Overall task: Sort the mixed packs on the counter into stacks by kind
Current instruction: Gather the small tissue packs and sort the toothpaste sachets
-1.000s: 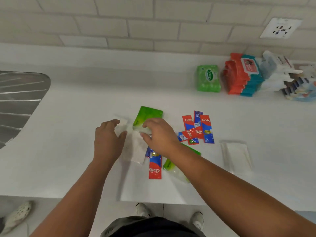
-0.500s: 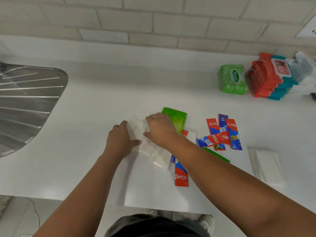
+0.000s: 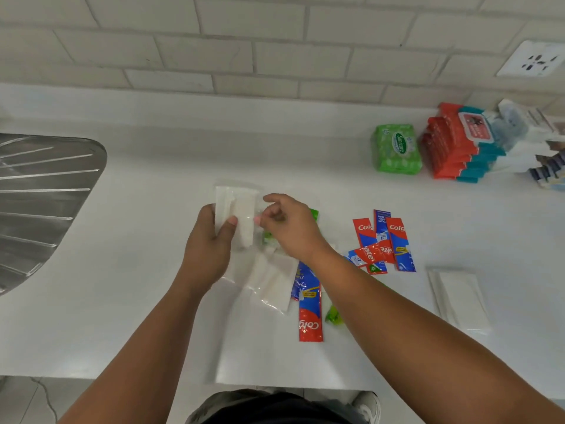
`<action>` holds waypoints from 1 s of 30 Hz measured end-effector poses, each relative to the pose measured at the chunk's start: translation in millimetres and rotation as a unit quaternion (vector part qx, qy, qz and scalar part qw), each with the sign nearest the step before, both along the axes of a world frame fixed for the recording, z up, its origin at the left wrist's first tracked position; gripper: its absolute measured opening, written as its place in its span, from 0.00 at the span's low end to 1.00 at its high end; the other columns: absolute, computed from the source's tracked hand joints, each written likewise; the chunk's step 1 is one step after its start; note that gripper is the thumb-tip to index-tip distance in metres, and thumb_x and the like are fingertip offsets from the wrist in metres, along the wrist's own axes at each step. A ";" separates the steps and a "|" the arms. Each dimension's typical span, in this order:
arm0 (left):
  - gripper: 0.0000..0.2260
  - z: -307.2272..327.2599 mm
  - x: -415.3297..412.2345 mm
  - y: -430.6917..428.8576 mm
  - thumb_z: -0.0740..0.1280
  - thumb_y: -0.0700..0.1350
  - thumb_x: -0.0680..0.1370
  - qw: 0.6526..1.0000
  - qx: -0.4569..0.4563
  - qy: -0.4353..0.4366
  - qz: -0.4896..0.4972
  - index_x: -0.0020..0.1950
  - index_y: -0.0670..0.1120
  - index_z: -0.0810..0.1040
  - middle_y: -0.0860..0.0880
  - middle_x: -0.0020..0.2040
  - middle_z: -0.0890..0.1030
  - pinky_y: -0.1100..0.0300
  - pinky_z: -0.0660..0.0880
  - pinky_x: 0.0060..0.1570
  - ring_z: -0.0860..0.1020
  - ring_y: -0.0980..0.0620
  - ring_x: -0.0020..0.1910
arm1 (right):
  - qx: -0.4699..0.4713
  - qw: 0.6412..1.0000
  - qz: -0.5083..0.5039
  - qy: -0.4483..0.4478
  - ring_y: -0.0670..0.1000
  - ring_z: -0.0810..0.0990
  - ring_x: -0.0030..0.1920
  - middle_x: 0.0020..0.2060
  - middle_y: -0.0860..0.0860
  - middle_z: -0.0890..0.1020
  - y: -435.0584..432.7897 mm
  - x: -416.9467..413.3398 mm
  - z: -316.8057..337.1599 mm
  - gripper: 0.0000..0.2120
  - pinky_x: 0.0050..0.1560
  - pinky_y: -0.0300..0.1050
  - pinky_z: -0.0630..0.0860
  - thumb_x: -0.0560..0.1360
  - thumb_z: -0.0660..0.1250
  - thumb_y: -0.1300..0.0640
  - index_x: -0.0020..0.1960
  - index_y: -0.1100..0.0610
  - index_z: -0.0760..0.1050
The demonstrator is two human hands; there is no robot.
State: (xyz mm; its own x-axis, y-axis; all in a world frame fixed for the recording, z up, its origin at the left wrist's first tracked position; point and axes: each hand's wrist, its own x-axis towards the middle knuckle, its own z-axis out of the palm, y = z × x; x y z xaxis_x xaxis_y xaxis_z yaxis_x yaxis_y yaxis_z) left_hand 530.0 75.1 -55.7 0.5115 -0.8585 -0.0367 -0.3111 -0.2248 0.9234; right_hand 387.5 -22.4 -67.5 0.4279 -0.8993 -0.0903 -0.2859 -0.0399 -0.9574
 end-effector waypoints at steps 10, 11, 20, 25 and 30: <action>0.04 15.9 -105.6 -28.2 0.67 0.44 0.82 0.993 -0.017 0.111 -0.040 0.49 0.47 0.81 0.56 0.39 0.84 0.61 0.78 0.42 0.81 0.59 0.37 | 0.041 0.990 -0.123 -0.049 0.49 0.81 0.34 0.41 0.55 0.85 7.8 -127.5 27.3 0.02 0.39 0.44 0.82 0.77 0.71 0.60 0.48 0.55 0.81; 0.05 16.1 -117.8 -31.5 0.67 0.44 0.82 0.992 -0.007 0.117 -0.043 0.47 0.48 0.81 0.56 0.36 0.84 0.61 0.77 0.39 0.79 0.60 0.34 | 0.043 0.988 -0.140 -0.044 0.49 0.80 0.33 0.40 0.54 0.85 7.5 -144.2 26.7 0.02 0.38 0.47 0.82 0.77 0.71 0.59 0.47 0.53 0.81; 0.03 9.2 -246.0 -54.5 0.72 0.35 0.77 0.966 0.085 0.197 -0.144 0.45 0.40 0.81 0.42 0.35 0.81 0.59 0.81 0.34 0.78 0.49 0.31 | 0.092 0.957 -0.271 -0.034 0.50 0.80 0.37 0.41 0.57 0.86 7.9 -285.8 22.0 0.03 0.43 0.49 0.78 0.74 0.73 0.58 0.42 0.55 0.85; 0.04 -6.6 -299.2 -60.2 0.71 0.37 0.78 0.961 0.141 0.177 -0.160 0.49 0.36 0.82 0.44 0.33 0.82 0.55 0.82 0.37 0.78 0.50 0.29 | 0.082 0.956 -0.276 0.061 0.45 0.79 0.34 0.35 0.46 0.85 10.5 -343.0 14.3 0.06 0.41 0.41 0.77 0.74 0.71 0.59 0.40 0.53 0.85; 0.06 -16.9 -331.2 -60.9 0.72 0.38 0.78 0.957 0.187 0.148 -0.167 0.47 0.35 0.82 0.43 0.32 0.81 0.59 0.82 0.33 0.78 0.53 0.27 | 0.063 0.951 -0.257 0.159 0.46 0.83 0.40 0.36 0.45 0.85 13.4 -377.6 0.6 0.06 0.48 0.43 0.79 0.73 0.72 0.55 0.40 0.56 0.84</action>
